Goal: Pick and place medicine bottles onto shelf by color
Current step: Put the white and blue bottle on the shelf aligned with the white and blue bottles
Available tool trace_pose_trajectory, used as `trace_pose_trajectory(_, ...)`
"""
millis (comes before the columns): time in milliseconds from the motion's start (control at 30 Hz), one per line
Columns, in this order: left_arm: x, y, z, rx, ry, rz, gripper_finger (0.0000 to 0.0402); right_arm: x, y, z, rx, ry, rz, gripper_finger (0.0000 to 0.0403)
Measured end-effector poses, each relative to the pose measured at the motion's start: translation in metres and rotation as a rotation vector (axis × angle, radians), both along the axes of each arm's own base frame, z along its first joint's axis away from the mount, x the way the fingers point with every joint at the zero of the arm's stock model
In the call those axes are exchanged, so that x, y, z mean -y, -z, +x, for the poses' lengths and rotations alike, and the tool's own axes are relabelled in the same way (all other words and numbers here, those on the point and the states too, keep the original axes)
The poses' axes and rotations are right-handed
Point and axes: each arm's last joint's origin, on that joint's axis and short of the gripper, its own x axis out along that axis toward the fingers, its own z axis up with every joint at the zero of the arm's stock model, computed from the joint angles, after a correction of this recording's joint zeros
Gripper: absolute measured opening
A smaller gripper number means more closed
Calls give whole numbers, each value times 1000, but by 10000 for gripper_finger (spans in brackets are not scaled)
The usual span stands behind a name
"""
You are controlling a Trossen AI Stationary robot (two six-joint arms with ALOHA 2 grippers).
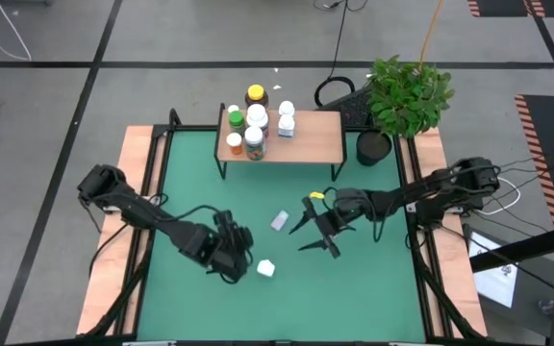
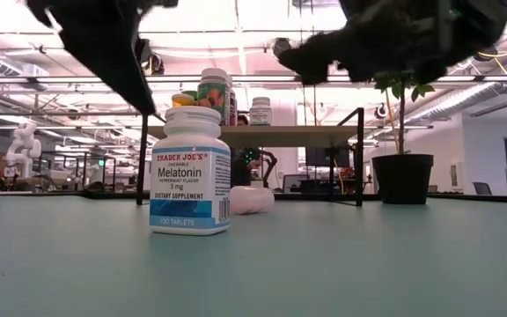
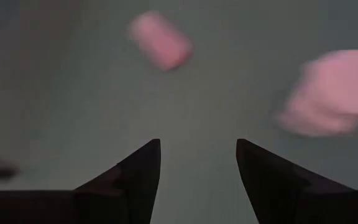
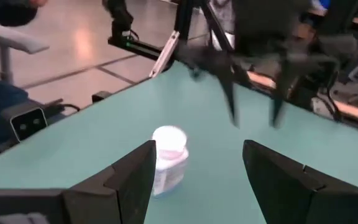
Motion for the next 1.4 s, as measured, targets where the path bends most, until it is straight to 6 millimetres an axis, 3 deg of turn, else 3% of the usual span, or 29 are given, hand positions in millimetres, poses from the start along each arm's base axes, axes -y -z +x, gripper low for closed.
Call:
trace_pose_trajectory(300, 30, -11, 16, 160, 339, -131, 212, -35, 18, -21, -22, 29, 10, 236)
trace_pose_trajectory(467, 32, -19, 28, 263, 429, -231, 212, -49, 17, -24, -11, -2, 30, 236)
trace_pose_trajectory(600, 32, -19, 28, 258, 458, -216, 212, -54, 18, -25, -12, -19, 31, 236)
trace_pose_trajectory(767, 27, -6, 28, 280, 482, -197, 225, -56, 18, -26, -24, -22, 57, 236)
trace_pose_trajectory(1100, 14, 15, 26, 261, 480, -205, 320, -56, 19, -26, -44, -19, 62, 236)
trace_pose_trajectory(1400, 9, 38, 20, 315, 495, -245, 302, -56, 19, -26, -45, -18, 65, 236)
